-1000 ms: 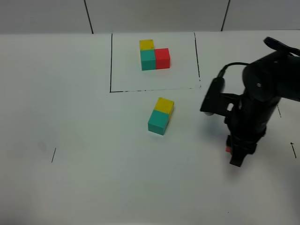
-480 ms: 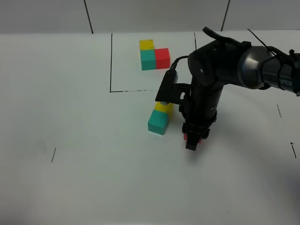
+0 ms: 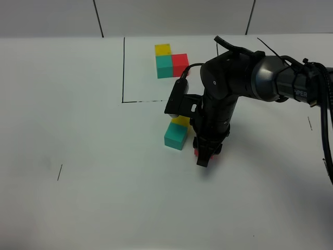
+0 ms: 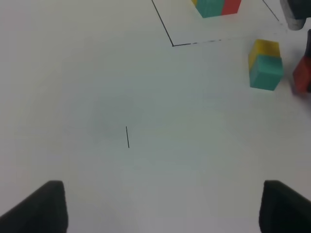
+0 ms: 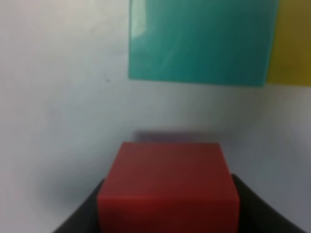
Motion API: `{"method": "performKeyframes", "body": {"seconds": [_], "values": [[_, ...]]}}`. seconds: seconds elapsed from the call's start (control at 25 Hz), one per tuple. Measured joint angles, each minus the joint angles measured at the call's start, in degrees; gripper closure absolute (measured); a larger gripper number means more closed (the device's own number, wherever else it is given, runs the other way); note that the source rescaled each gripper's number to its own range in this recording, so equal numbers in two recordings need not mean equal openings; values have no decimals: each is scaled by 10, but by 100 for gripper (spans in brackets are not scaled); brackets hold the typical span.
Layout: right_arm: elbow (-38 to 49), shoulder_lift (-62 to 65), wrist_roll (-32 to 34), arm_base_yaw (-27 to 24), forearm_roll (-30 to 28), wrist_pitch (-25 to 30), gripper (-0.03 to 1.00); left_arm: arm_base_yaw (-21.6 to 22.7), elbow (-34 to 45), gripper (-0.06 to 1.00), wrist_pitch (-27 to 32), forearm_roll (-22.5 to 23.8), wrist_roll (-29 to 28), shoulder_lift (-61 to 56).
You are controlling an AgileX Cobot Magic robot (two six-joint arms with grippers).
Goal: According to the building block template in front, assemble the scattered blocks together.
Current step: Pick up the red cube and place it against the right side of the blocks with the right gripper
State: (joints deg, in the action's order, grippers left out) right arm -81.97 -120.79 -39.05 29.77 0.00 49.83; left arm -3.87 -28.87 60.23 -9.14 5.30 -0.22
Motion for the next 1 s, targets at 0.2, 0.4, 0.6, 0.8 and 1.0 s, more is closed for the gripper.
{"method": "performKeyframes", "body": {"seconds": [0.2,0.4,0.6,0.8,1.0], "values": [[-23,-28,0,0,0,-1,77,0,0,11,0,0,0,0],[-38,-42,-3,0,0,0,77,0,0,11,0,0,0,0],[-38,-43,-4,0,3,-1,77,0,0,11,0,0,0,0],[-38,-43,-4,0,10,-14,77,0,0,11,0,0,0,0],[-38,-43,-5,0,17,-27,77,0,0,11,0,0,0,0]]}}
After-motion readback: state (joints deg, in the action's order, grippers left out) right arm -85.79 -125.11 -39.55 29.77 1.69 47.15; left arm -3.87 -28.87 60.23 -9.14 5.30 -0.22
